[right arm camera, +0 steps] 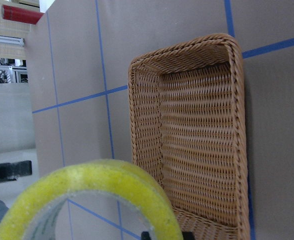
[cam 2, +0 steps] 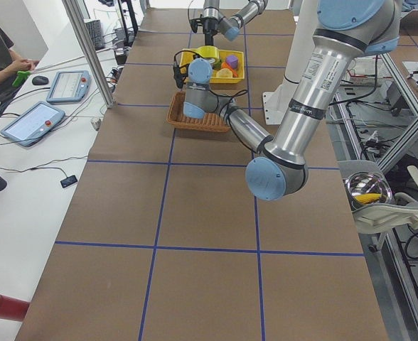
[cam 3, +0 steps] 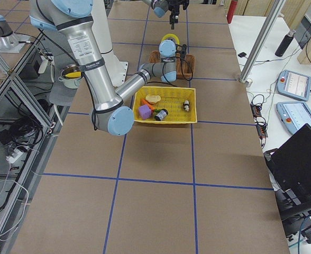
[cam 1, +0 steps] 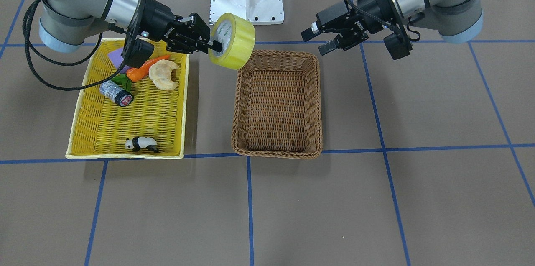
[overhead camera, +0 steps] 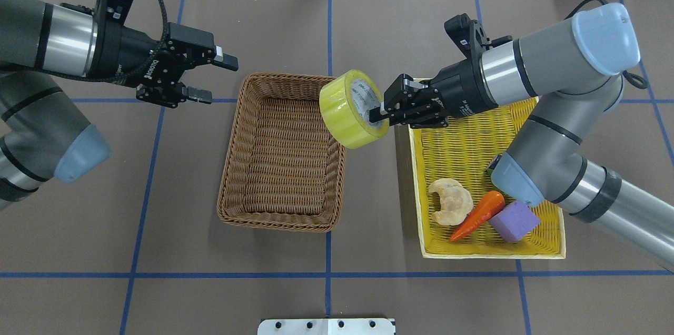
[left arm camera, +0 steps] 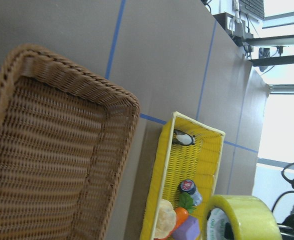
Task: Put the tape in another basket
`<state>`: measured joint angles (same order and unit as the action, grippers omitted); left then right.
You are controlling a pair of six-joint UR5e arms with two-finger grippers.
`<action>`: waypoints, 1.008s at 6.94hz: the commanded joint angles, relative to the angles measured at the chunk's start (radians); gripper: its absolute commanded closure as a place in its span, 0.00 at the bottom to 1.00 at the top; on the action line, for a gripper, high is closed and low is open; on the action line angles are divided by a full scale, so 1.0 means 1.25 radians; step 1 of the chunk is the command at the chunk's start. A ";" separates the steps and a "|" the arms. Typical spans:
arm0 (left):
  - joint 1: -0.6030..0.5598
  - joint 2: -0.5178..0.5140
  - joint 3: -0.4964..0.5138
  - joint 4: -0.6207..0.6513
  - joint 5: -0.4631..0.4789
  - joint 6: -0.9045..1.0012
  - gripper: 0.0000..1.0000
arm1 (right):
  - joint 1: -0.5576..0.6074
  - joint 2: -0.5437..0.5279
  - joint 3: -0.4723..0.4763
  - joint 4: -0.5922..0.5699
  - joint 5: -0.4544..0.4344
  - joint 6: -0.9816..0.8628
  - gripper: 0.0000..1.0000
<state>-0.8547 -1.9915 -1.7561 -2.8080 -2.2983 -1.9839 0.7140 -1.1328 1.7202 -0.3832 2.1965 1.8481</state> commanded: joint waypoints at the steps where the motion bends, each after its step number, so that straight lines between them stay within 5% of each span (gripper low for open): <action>1: 0.036 -0.012 0.034 -0.197 0.071 -0.149 0.03 | -0.048 0.002 -0.085 0.259 -0.123 0.204 1.00; 3: 0.159 -0.021 0.071 -0.361 0.246 -0.179 0.03 | -0.074 0.041 -0.134 0.340 -0.157 0.281 1.00; 7: 0.193 -0.040 0.072 -0.405 0.309 -0.180 0.03 | -0.143 0.057 -0.165 0.423 -0.206 0.343 1.00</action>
<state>-0.6222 -2.0398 -1.6673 -3.2930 -1.9311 -2.2085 0.5539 -1.0650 1.5350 0.1056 1.9407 2.2572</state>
